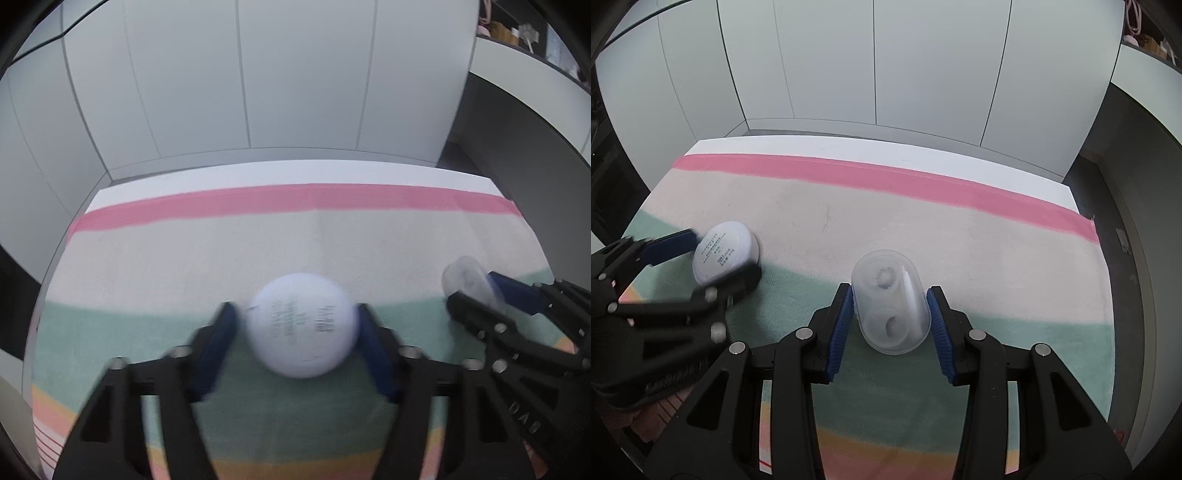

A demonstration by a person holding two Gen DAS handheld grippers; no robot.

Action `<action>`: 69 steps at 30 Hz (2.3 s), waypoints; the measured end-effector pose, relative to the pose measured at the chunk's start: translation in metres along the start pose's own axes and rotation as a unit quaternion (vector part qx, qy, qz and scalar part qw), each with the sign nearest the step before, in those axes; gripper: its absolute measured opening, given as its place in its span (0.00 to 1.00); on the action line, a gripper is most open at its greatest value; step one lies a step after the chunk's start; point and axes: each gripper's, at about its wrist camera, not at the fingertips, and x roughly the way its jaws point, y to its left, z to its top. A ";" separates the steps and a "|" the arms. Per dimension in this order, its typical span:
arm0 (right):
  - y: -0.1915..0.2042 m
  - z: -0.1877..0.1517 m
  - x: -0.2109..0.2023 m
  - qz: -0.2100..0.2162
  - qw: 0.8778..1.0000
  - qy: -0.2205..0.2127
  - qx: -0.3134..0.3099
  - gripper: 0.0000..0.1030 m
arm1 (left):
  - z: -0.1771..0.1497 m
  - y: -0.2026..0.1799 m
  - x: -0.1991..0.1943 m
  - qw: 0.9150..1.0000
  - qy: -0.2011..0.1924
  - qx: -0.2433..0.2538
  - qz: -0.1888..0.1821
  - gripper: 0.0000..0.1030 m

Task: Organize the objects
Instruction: 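Grasp the white round compact with left tool while right tool grasps the clear case, then carry the white compact and clear case with both tools to the cardboard box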

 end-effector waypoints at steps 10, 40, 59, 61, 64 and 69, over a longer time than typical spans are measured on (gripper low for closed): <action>0.009 -0.009 -0.035 0.003 1.000 0.005 0.020 0.42 | -0.009 0.007 -0.052 1.000 -0.009 -0.027 0.007 0.57; 0.067 -0.082 -0.310 0.021 0.999 -0.024 0.012 0.42 | -0.123 0.001 -0.351 0.995 -0.057 -0.072 0.024 0.57; 0.102 -0.085 -0.335 0.043 0.998 -0.040 -0.020 0.42 | -0.161 0.040 -0.376 0.990 -0.074 -0.116 0.033 0.57; 0.112 -0.083 -0.333 0.046 0.998 -0.044 -0.026 0.42 | -0.165 0.049 -0.377 0.989 -0.074 -0.120 0.039 0.57; 0.132 -0.082 -0.332 0.060 0.996 -0.044 -0.039 0.42 | -0.170 0.063 -0.382 0.987 -0.080 -0.131 0.049 0.57; 0.167 -0.084 -0.332 0.070 0.993 -0.054 -0.072 0.42 | -0.179 0.090 -0.395 0.982 -0.090 -0.152 0.063 0.57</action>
